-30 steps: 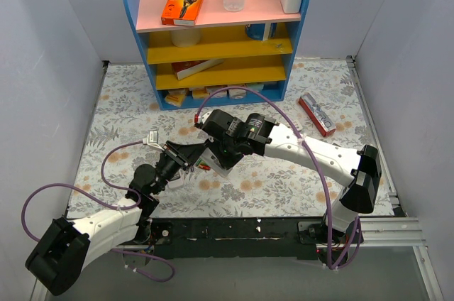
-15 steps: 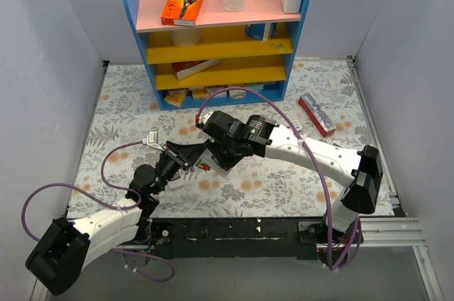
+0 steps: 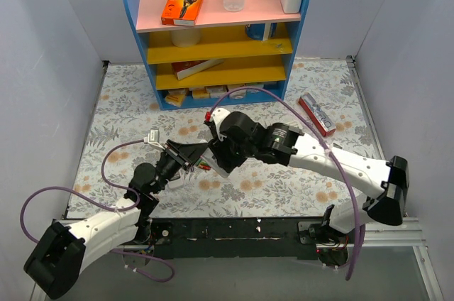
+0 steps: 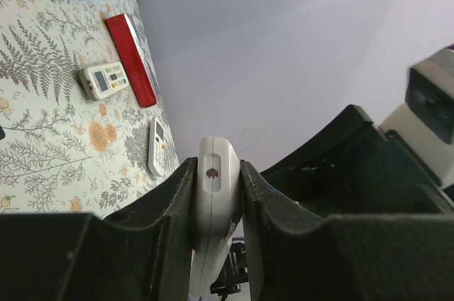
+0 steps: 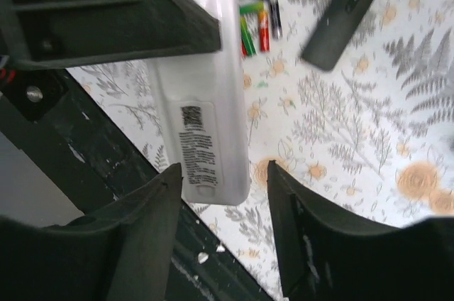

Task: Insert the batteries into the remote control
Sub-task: Load the battery cover into the remote control.

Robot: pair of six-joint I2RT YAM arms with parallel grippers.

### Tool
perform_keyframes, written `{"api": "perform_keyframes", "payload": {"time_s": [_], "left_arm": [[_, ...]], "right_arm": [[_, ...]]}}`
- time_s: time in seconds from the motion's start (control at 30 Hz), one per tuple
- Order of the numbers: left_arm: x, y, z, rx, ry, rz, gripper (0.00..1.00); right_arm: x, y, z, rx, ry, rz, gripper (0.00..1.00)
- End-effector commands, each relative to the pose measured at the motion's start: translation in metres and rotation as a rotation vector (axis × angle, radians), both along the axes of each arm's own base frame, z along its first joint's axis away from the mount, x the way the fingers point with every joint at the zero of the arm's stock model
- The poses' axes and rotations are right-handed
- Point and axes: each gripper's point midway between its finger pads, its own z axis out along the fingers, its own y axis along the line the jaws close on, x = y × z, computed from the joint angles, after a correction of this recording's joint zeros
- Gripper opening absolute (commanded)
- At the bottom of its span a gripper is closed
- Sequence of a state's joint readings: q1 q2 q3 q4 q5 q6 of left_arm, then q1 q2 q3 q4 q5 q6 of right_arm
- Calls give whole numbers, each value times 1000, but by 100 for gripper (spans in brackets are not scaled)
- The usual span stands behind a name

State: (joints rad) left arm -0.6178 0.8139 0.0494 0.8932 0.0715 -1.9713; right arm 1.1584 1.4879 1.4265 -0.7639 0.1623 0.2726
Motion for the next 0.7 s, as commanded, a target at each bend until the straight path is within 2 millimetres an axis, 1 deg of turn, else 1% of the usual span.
{"api": "perform_keyframes", "payload": {"time_s": [0.0,0.03,0.07,0.1,0.13,0.17,0.2,0.27,0.37,0.4,0.47,0.5,0.6,0.67], "left_arm": [[4,-6,18,39,-11,-4,0],[6,-7,24,43,-18,-1,0],[8,-7,20,64,0,6,0],[9,-8,20,84,-3,8,0],[11,-8,21,98,0,9,0],[13,-9,30,102,-13,12,0],[14,-10,26,126,3,13,0],[17,-11,32,143,0,14,0],[20,-12,31,171,22,21,0],[20,-13,38,170,13,20,0],[21,-13,41,174,5,21,0],[21,-13,43,172,3,22,0],[22,-14,43,177,6,20,0],[21,-14,43,176,3,16,0]], "right_arm": [[7,18,61,260,-156,81,67],[7,24,68,301,-177,97,73],[4,24,64,306,-175,119,74],[3,24,65,313,-179,130,78],[3,26,64,313,-189,142,79],[3,26,61,305,-185,146,79],[4,28,54,286,-179,149,80],[6,28,48,263,-182,151,81],[12,30,39,229,-201,136,82],[14,31,34,212,-205,132,82],[21,29,32,187,-226,102,83],[22,29,28,175,-226,96,83],[26,28,23,152,-232,73,83],[27,27,17,140,-226,68,81]]}}
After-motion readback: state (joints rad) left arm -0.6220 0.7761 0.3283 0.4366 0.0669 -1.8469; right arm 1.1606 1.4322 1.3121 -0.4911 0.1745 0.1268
